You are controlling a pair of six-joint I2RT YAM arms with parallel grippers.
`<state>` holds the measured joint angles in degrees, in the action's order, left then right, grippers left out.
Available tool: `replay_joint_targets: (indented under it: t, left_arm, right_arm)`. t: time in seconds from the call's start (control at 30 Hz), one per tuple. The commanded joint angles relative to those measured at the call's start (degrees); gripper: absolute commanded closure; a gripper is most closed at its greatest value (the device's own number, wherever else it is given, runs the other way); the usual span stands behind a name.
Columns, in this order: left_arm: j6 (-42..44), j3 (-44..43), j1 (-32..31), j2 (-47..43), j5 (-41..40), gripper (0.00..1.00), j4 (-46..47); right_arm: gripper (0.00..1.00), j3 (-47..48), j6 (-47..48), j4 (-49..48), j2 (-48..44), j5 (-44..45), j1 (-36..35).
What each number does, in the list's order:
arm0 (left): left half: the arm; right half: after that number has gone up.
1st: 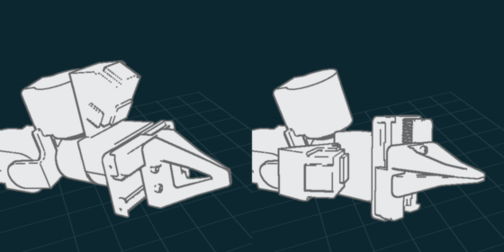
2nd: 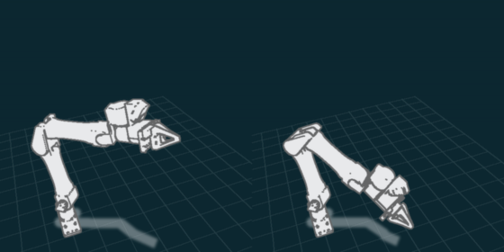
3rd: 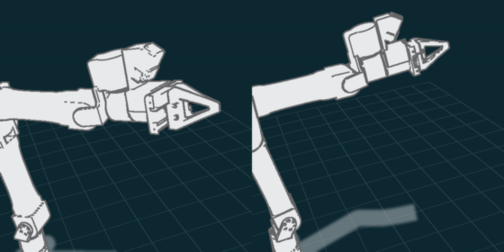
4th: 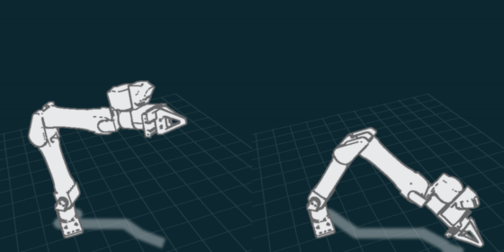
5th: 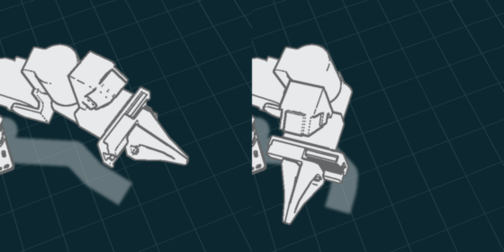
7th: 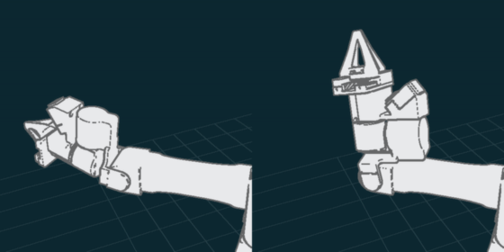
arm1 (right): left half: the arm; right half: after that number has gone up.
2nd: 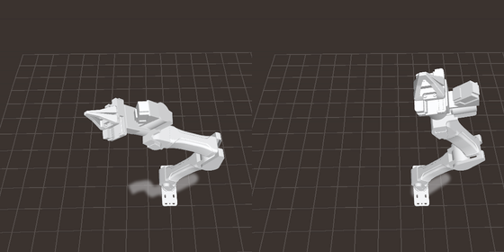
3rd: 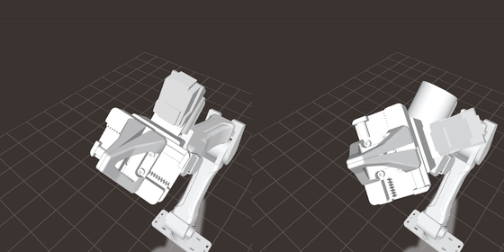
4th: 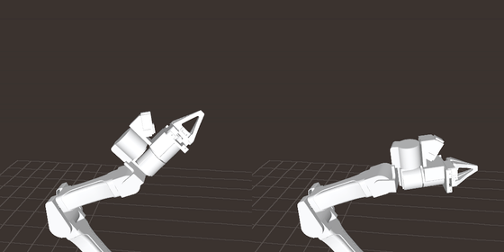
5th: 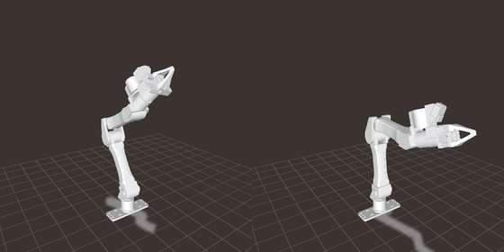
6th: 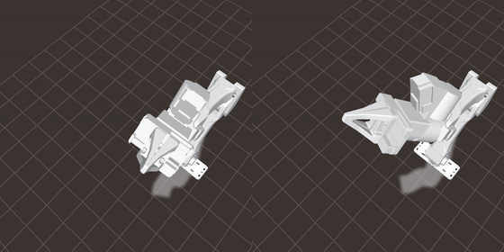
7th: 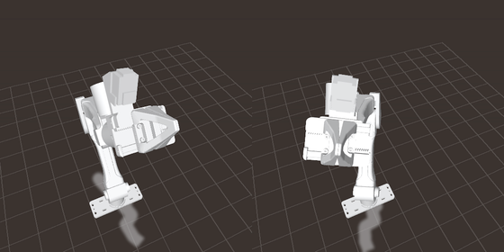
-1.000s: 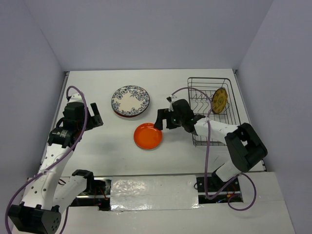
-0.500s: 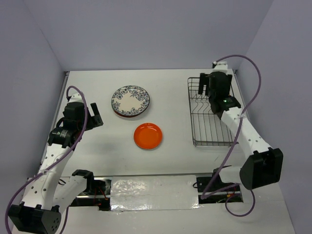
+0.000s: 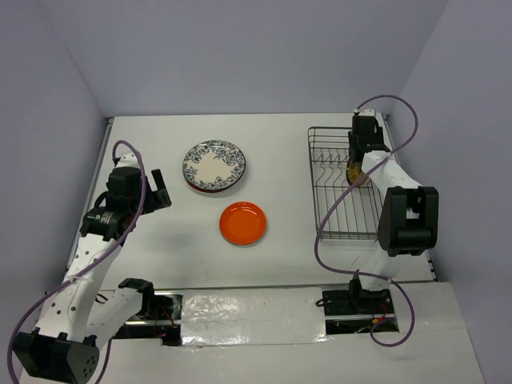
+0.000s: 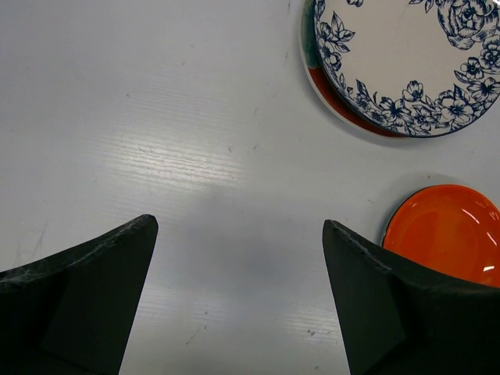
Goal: Unload the plates from the dish rack
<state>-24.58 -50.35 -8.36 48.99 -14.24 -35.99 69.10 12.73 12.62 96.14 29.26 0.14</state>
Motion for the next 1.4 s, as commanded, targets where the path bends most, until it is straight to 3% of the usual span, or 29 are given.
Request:
replay_joint_targets:
  t: [0.0,0.07,0.3,0.4,0.47,0.67,1.17,1.37]
  left_arm:
    - [-0.03,-1.60,-0.25,0.14,0.79,0.00,1.18]
    - [-0.03,-1.60,-0.25,0.31,0.79,0.01,1.01]
    - [-0.03,-1.60,-0.25,0.58,0.62,0.00,1.01]
    - [-0.03,-1.51,-0.25,0.40,0.62,0.01,1.01]
    - [-0.03,-1.51,-0.34,0.58,0.62,0.00,1.01]
    - [-0.03,-1.60,-0.34,0.84,0.70,0.01,0.92]
    - [-0.03,-1.68,-0.34,1.54,0.70,0.00,0.92]
    - [-0.03,-1.60,-0.43,1.46,0.62,0.01,1.01]
  right_arm:
    - [0.43,4.29,2.56,-1.90,0.71,-1.38,1.44]
    - [0.59,3.85,3.00,-2.16,1.07,-1.83,1.61]
    - [0.74,2.62,3.26,-2.34,1.33,-3.41,1.44]
    - [0.86,2.97,3.44,-1.64,1.60,-3.94,1.44]
    - [1.00,3.14,3.53,-1.29,1.77,-3.68,1.35]
    - [1.00,1.04,4.76,-4.09,-0.24,-3.94,1.09]
    - [1.00,-5.12,9.95,-10.95,-4.99,-16.59,0.83]
    - [1.00,-3.71,9.24,-9.64,-5.08,-10.72,0.74]
